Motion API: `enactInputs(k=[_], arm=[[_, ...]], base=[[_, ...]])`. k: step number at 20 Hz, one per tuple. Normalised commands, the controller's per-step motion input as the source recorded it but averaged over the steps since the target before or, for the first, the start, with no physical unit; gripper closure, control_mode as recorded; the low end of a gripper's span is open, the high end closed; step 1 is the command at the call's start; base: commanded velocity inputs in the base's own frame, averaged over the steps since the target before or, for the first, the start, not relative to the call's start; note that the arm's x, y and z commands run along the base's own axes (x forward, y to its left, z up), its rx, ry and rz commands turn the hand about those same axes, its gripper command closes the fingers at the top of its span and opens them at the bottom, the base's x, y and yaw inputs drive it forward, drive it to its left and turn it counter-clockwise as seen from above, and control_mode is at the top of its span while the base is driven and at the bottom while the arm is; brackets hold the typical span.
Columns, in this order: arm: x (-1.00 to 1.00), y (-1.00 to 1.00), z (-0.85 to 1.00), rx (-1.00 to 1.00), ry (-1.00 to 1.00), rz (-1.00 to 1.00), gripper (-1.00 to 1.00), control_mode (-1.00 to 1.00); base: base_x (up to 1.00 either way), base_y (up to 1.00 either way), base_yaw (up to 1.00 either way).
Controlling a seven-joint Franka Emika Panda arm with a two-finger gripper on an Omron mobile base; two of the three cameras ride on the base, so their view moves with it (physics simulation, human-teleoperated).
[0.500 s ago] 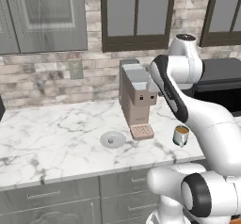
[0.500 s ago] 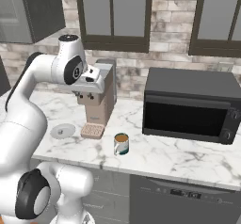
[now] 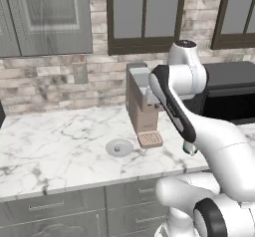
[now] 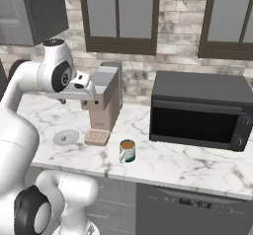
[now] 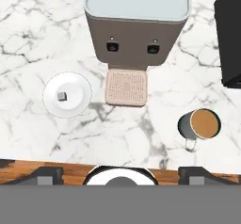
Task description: Take a sugar cube from the saucer and place it inside the coffee. Then, grab milk from the fridge and place it next to the coffee on the counter to sweeten the coffee.
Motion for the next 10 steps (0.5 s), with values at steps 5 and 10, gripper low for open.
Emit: enactInputs(k=[5, 10], arm=[[-0.62, 1.0, -0.53, -0.09, 0.04, 0.06, -1.0, -1.0], [-0.21, 1.0, -0.67, -0.12, 0.02, 0.01, -1.0, -1.0]], base=[[0.0, 0.0, 0.0], [0.0, 0.0, 0.0]])
